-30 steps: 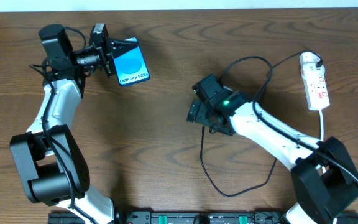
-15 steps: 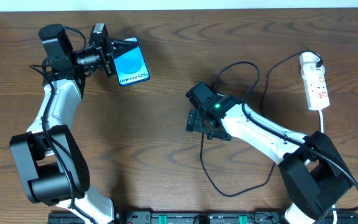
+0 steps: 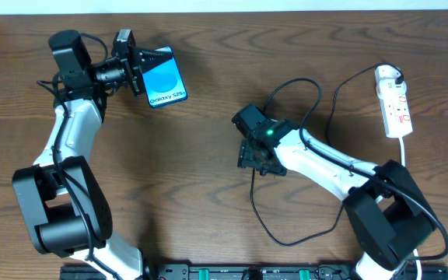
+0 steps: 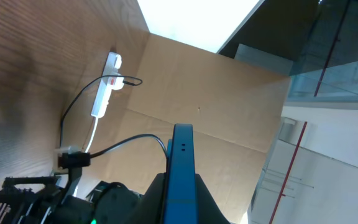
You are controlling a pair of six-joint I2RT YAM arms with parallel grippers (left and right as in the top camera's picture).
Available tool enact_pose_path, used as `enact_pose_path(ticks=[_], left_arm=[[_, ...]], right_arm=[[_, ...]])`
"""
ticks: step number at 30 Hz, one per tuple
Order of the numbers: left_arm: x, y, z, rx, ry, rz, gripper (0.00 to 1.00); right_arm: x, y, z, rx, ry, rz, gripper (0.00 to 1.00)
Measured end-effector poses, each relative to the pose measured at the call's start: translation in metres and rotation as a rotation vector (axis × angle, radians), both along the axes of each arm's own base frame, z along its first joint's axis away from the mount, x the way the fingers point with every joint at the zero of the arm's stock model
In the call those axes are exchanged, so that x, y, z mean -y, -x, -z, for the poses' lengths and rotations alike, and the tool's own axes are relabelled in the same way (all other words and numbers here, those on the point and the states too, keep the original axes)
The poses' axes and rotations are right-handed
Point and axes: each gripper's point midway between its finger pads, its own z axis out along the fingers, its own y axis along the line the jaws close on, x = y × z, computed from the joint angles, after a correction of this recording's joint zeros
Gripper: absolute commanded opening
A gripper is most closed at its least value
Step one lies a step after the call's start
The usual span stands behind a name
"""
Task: Plug charger to phone and switch on socket
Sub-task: 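Lower the right gripper and grasp the black cable's USB-C end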
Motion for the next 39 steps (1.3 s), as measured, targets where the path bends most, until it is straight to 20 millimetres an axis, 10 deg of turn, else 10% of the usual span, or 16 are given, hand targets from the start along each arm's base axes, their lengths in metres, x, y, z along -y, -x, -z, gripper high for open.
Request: enact_pose_path(ticks=[11, 29, 39], left_arm=[[0.0, 0.0, 0.0, 0.0, 0.0, 0.0, 0.07], [0.0, 0.0, 0.0, 0.0, 0.0, 0.0, 0.07], [0.0, 0.0, 0.0, 0.0, 0.0, 0.0, 0.07]], right_arm=[[0.004, 0.005, 0.018, -0.044, 0.044, -0.019, 0.68], [0.004, 0.004, 0.02, -0.037, 0.052, -0.037, 0.01], [0.004, 0.004, 0.02, -0.038, 0.051, -0.035, 0.01]])
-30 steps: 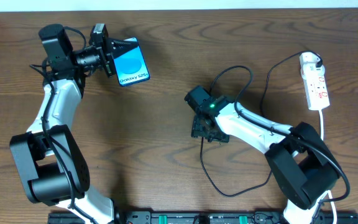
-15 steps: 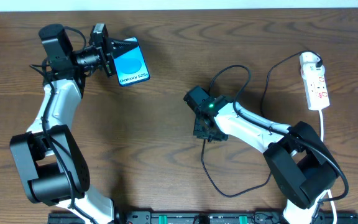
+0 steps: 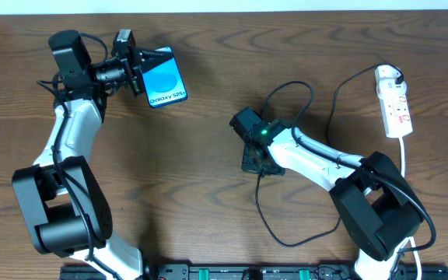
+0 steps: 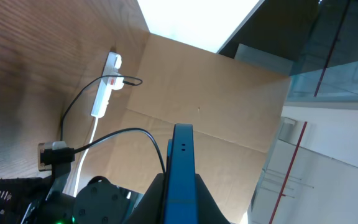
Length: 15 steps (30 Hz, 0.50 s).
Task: Plug charger to phone and switch on socket
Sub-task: 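Lower the right gripper and grasp the black cable's USB-C end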
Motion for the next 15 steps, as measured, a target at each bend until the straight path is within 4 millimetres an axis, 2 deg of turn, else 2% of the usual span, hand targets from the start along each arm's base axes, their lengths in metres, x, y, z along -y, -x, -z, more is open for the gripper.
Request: enact_pose_path(ticks=[7, 15], left_arm=[[0.0, 0.0, 0.0, 0.0, 0.0, 0.0, 0.07], [0.0, 0.0, 0.0, 0.014, -0.005, 0.001, 0.07]], right_arm=[[-0.01, -0.004, -0.001, -0.014, -0.075, 0.007, 0.01], [-0.042, -0.016, -0.006, -0.063, -0.329, -0.021, 0.01]])
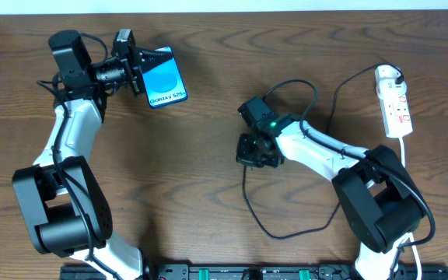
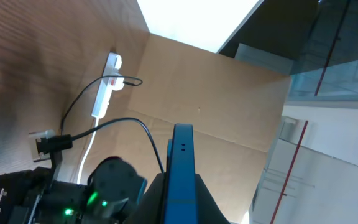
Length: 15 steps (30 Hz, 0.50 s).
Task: Plug charger to phone and switch on socket
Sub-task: 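Lower the right gripper and grasp the black cable's USB-C end, then lift the cable end and carry it toward the phone's bottom port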
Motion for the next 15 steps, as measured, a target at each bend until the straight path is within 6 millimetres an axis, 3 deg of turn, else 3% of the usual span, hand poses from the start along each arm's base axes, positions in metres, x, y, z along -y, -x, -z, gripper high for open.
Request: enact_pose_path(ticks=[15], left_arm=[[-0.001, -0.004, -0.013, 0.157, -0.038, 0.001, 0.07]], right_arm=[[-0.062, -0.004, -0.058, -0.024, -0.528, -0.192, 0.01]])
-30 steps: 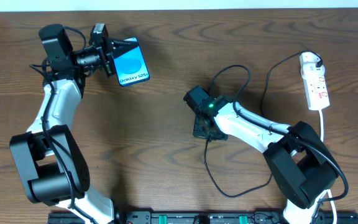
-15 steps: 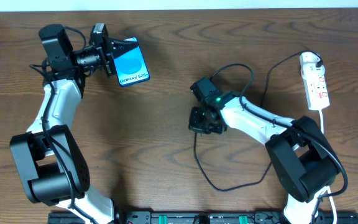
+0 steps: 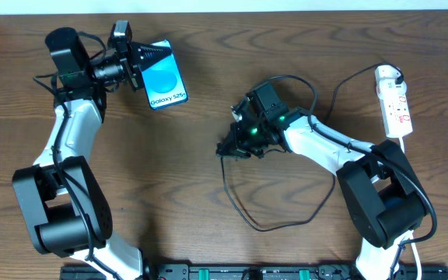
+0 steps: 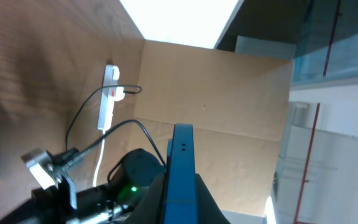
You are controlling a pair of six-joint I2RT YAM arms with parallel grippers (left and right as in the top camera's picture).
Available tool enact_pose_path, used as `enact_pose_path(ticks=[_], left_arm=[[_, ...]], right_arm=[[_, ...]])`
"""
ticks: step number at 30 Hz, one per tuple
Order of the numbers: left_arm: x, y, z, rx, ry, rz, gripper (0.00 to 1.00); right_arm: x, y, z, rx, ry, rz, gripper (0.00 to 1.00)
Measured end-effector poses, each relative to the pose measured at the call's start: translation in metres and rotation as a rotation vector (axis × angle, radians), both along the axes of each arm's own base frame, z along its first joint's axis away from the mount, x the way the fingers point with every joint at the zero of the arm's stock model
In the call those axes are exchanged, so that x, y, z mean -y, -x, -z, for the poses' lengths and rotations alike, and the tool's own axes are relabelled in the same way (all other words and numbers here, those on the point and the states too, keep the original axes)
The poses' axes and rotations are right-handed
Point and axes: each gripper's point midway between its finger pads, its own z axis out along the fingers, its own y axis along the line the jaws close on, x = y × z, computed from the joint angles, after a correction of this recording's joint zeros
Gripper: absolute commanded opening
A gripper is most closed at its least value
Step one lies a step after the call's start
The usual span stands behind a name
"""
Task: Plug charger to phone and switch on socket
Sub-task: 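Lift the cable end and carry it toward the phone's bottom port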
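My left gripper [image 3: 148,58] is shut on the phone [image 3: 164,79], a blue "Galaxy S25" screen held tilted above the far-left table. In the left wrist view the phone's blue edge [image 4: 182,174] stands between the fingers, with a small hole showing in it. My right gripper [image 3: 230,148] is at mid-table, pointing left, shut on the charger plug [image 4: 38,168]. The plug's pale tip faces the phone from well to its right. The black cable [image 3: 239,210] trails from the plug in a loop.
A white power strip [image 3: 393,101] lies at the far right, seen small in the left wrist view as the strip [image 4: 109,93]. The charger cable runs up to it. A black rail [image 3: 232,272] lines the front edge of the wooden table [image 3: 169,179].
My right gripper has moved left and turned with the plug, now pointing toward the phone. The cable loop has swung wider below it. The left gripper with the phone has shifted slightly toward the far edge.
My right gripper was low over the cable at mid-table while the left held the phone up at the far left. It stayed there, then stood a little farther back with the plug. Now it points the plug left toward the phone.
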Motion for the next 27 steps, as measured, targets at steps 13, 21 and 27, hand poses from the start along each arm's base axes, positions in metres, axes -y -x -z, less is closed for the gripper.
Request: enact_pose_path(ticks=[13, 21, 27], left_arm=[[-0.017, -0.004, -0.015, 0.154, -0.036, -0.028, 0.07], [-0.027, -0.008, -0.018, 0.218, -0.062, -0.061, 0.08], [-0.029, -0.012, -0.017, 0.24, -0.078, -0.089, 0.07]], right_arm=[[-0.033, 0.006, -0.064, 0.102, -0.371, -0.193, 0.01], [-0.039, 0.009, -0.087, 0.173, -0.494, -0.271, 0.01], [-0.044, 0.01, -0.111, 0.257, -0.602, -0.34, 0.01]])
